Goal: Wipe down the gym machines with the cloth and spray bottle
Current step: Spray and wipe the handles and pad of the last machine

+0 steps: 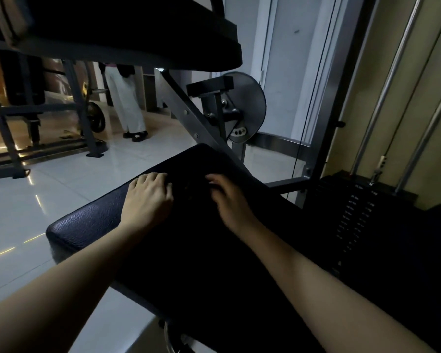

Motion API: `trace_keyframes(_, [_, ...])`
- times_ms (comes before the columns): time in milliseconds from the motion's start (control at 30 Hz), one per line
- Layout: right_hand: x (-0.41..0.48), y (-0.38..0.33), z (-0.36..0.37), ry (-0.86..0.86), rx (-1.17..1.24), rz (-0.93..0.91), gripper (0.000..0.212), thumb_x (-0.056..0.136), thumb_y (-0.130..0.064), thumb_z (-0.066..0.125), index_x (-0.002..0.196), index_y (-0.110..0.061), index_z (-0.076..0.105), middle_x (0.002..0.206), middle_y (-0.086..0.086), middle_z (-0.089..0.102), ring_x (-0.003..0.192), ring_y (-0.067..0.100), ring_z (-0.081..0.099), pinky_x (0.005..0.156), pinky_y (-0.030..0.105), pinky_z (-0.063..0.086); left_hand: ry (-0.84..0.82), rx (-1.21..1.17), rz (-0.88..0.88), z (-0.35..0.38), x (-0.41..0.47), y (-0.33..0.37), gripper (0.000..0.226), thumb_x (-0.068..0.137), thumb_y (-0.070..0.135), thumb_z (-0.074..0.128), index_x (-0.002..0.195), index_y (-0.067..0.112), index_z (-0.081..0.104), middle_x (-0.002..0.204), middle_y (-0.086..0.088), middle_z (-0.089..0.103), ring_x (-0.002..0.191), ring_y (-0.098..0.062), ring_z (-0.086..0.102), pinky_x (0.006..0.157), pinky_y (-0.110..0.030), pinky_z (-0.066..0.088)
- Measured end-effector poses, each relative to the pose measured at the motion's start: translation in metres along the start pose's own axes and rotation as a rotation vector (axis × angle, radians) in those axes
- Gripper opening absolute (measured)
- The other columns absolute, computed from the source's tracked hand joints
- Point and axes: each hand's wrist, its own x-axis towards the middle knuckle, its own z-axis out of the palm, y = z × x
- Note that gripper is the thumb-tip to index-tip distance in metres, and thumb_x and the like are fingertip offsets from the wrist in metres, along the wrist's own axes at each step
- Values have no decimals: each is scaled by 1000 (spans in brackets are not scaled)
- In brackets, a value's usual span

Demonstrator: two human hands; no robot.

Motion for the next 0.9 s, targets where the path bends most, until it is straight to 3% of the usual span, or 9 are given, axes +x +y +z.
trace_keyframes(67, [7, 16, -24, 154, 48, 144, 35, 101, -17, 43, 135, -13, 53, 132, 9, 57, 123, 26, 54, 98, 31, 42, -17, 4, -6, 0, 0, -1, 33, 102, 38, 40, 123, 20, 57, 128, -7, 62, 123, -27, 51, 105, -45, 37])
trace_keyframes(167, [5, 51, -46, 256, -416, 255, 38, 99, -19, 50, 137, -15, 45, 140, 13, 44, 127, 32, 47, 104, 43, 42, -34, 3, -4, 0, 1, -4, 41, 101, 45, 37, 128, 20, 55, 131, -7, 61, 126, -27, 50, 106, -45, 37])
trace_keyframes(233, [-2, 61, -45, 333, -522, 201, 38, 99, -23, 50, 137, -19, 48, 143, 10, 43, 131, 32, 44, 108, 46, 41, -41, 1, -1, 0, 1, -4, 44, 101, 48, 35, 128, 20, 55, 132, -7, 61, 126, -27, 50, 107, -46, 37])
trace_keyframes(367, [-8, 79, -27, 35, -730, 235, 53, 104, -50, 31, 151, -26, 36, 161, 11, 25, 149, 31, 20, 122, 50, 16, -50, 42, 9, -3, -1, 0, 45, 94, 53, 27, 108, 22, 57, 120, -7, 63, 117, -28, 53, 101, -46, 40])
trace_keyframes(467, [9, 88, -31, 82, -716, 414, 52, 105, -48, 27, 153, -31, 31, 164, 9, 20, 151, 32, 14, 120, 57, 14, -51, 38, 17, -5, -2, 2, 45, 95, 52, 28, 106, 22, 59, 119, -5, 61, 117, -27, 52, 102, -46, 40])
trace_keyframes(567, [21, 96, -51, 77, -723, 470, 48, 105, -41, 29, 152, -33, 32, 160, 9, 26, 148, 33, 21, 117, 58, 20, -53, 35, 25, -6, -4, 1, 48, 94, 53, 27, 106, 23, 62, 119, -3, 61, 118, -26, 51, 104, -45, 39])
trace_keyframes(700, [-3, 127, -105, 139, -898, 560, 41, 100, -29, 41, 140, -26, 49, 140, 12, 49, 124, 38, 51, 101, 48, 45, -51, 49, 25, -6, -3, 2, 44, 96, 51, 32, 105, 22, 63, 118, -4, 61, 117, -26, 51, 103, -44, 38])
trace_keyframes(800, [-22, 142, -130, 270, -864, 800, 39, 99, -26, 51, 133, -10, 56, 139, 18, 46, 122, 41, 49, 100, 49, 46, -49, 87, 45, -4, -1, 3, 42, 98, 48, 37, 111, 19, 64, 122, -6, 61, 120, -27, 50, 104, -45, 38])
trace_keyframes(900, [-14, 130, -106, 327, -825, 764, 35, 96, -19, 57, 127, -4, 60, 137, 20, 49, 123, 40, 51, 98, 46, 48, -59, 109, 63, -4, -1, 4, 44, 99, 49, 38, 116, 17, 62, 125, -7, 59, 121, -28, 49, 106, -45, 37])
